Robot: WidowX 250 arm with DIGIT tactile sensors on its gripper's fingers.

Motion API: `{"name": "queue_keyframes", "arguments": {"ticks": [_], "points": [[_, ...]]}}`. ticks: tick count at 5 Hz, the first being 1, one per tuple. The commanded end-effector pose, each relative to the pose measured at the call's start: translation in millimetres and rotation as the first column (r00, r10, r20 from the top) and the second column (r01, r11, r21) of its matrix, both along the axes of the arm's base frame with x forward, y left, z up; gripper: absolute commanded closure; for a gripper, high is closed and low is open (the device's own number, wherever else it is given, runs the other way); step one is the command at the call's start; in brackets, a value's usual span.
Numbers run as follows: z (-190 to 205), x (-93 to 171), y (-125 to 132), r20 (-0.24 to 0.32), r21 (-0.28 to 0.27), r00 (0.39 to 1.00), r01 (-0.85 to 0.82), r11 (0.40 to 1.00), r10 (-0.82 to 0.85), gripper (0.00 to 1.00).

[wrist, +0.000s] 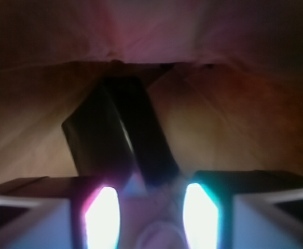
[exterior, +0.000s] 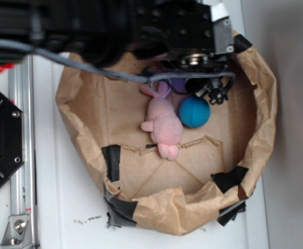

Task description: Grab the black box.

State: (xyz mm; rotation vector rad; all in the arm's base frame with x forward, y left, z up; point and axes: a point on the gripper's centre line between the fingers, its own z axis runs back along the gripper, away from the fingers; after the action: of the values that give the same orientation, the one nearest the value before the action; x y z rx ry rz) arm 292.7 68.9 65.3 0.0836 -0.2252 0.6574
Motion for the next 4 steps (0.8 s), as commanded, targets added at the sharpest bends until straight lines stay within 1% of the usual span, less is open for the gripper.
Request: {"name": "queue_keyframes", "arguments": {"ticks": [1, 2, 3, 4], "points": [[40.4, -17.3, -16.9, 0.065, 0.040, 0.973, 0.221, 0.974, -0.223, 1.00], [42.8, -15.7, -20.3, 0.015, 0.086, 0.960, 0.276, 0.957, -0.278, 1.00], [42.8, -15.7, -20.3, 0.015, 0.086, 0.960, 0.276, 0.957, -0.278, 0.00], [42.8, -15.7, -20.3, 0.015, 0.086, 0.960, 0.276, 0.957, -0.278, 0.00]]}}
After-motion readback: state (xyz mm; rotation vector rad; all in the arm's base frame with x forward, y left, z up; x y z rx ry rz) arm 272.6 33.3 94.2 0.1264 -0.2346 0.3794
